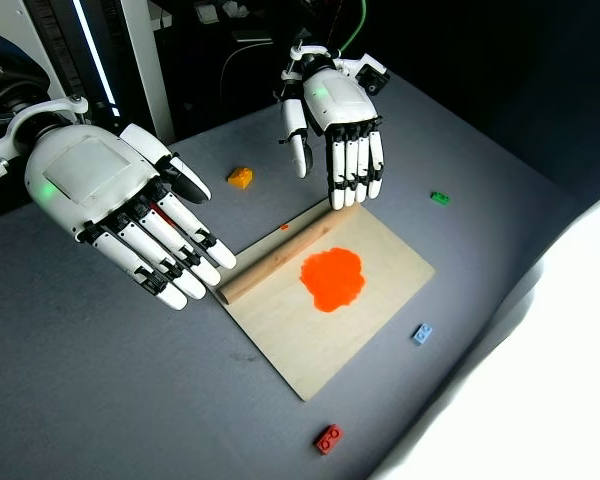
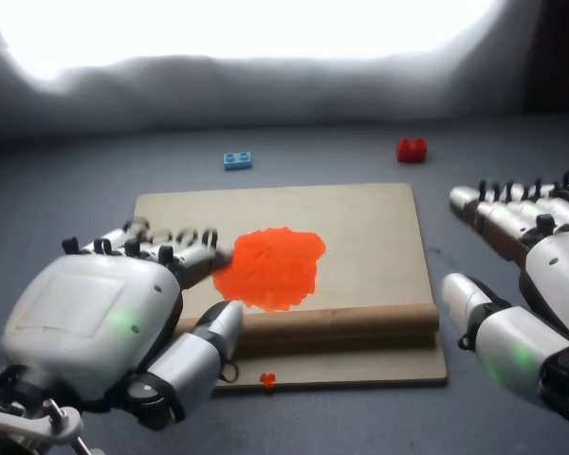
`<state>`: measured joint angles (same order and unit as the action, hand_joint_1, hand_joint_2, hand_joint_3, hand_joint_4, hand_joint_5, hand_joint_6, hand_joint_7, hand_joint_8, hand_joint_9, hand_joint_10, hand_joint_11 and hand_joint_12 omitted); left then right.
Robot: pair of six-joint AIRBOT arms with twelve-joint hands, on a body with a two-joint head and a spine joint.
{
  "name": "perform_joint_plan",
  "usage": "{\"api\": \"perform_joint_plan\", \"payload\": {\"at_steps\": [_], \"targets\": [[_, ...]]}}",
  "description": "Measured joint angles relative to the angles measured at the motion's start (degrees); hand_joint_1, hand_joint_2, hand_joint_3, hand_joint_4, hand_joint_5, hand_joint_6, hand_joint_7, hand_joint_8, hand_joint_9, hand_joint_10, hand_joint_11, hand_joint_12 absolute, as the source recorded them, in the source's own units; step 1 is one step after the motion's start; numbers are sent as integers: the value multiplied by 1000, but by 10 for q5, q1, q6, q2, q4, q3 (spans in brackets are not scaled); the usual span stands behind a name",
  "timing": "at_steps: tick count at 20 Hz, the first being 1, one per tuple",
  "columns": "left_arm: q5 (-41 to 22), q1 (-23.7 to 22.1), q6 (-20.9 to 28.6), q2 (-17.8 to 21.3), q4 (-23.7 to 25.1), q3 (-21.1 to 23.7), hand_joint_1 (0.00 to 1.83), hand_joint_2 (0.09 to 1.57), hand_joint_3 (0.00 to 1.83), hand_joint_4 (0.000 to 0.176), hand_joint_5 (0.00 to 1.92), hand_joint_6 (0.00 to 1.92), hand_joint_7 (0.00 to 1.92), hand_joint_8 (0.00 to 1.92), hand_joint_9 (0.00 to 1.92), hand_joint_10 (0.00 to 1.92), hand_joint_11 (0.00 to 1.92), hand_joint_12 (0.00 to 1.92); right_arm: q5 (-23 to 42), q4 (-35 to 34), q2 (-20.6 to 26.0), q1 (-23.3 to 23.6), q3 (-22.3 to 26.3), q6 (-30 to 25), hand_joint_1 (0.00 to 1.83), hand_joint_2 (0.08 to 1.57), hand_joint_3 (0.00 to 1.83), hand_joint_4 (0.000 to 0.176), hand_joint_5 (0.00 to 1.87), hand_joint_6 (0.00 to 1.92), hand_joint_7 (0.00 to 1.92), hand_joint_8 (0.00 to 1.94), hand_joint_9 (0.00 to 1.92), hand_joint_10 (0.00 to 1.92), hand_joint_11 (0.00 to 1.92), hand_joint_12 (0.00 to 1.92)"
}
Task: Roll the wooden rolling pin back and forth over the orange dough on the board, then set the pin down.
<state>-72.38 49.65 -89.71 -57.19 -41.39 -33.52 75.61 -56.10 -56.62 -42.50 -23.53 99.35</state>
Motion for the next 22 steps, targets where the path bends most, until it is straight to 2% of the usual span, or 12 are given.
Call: {"api": "perform_joint_plan", "payload": {"at_steps": [1,4,5,8,10,15,17,18,20,22], "targets": [[-3,0,-2,-1,1,-1,0,1556,44,0,85,3,95,0,64,5,10,24,4,0,-1,-2,0,3,0,1548,48,0,124,6,152,0,111,6,0,284],[-9,-3,-14,0,-1,-2,0,1560,36,0,92,4,105,4,70,5,23,37,9,-5,-5,-2,0,10,0,1560,23,0,127,1,151,1,103,0,0,207],[-7,-3,-17,0,-6,-3,0,1569,22,0,94,3,116,0,80,3,4,124,13,-5,-9,0,0,13,0,1559,17,0,127,1,149,0,107,1,0,249],[-6,1,-22,0,-14,-9,0,1571,19,0,96,5,116,4,71,2,0,66,16,-7,-26,13,-1,20,0,1571,19,0,140,4,161,3,111,2,0,205],[-9,8,-28,-6,-14,-15,0,1570,22,0,93,3,107,5,75,1,0,128,30,-2,-53,23,-10,22,0,1567,12,0,134,2,143,1,99,0,0,218],[-2,21,-46,-33,-19,-31,0,1568,18,0,78,0,95,0,61,0,0,80,57,-10,-124,27,-48,23,0,1571,13,0,138,2,144,2,103,3,0,179],[-3,22,-47,-47,-16,-41,0,1568,24,0,61,4,76,3,41,3,0,3,66,-9,-155,27,-70,23,0,1570,13,0,144,4,155,6,105,4,0,177],[-3,26,-47,-57,-14,-49,0,1563,21,0,69,7,85,6,53,7,11,6,68,-9,-170,27,-83,23,0,1571,11,0,129,3,142,3,92,3,0,123],[-12,35,-34,-73,-15,-61,0,1566,20,0,72,6,86,5,52,5,14,8,70,-9,-184,23,-103,23,0,1566,4,0,147,3,166,2,115,6,0,226],[-20,39,-33,-82,-17,-70,0,1568,18,0,75,7,92,6,57,7,9,5,68,-10,-190,18,-111,19,0,1569,15,0,131,3,160,5,111,5,0,179]]}}
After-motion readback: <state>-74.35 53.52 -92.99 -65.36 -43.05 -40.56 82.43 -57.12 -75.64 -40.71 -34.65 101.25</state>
